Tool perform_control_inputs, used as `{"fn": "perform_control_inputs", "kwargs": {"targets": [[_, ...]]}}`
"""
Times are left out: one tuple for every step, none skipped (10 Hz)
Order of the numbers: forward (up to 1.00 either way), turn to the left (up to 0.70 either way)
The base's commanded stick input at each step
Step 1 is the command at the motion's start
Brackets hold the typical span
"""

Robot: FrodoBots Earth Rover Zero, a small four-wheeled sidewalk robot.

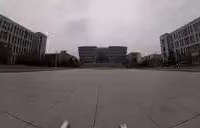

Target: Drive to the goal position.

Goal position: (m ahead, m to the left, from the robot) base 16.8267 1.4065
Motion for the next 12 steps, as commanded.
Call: {"fn": "perform_control_inputs", "kwargs": {"targets": [[0.7, 0.0], [0.7, 0.0], [0.7, 0.0], [0.7, 0.0], [0.7, -0.02], [0.7, -0.11], [0.7, -0.24], [0.7, -0.19], [0.7, -0.01], [0.7, 0.0], [0.7, 0.0], [0.7, 0.0]]}}
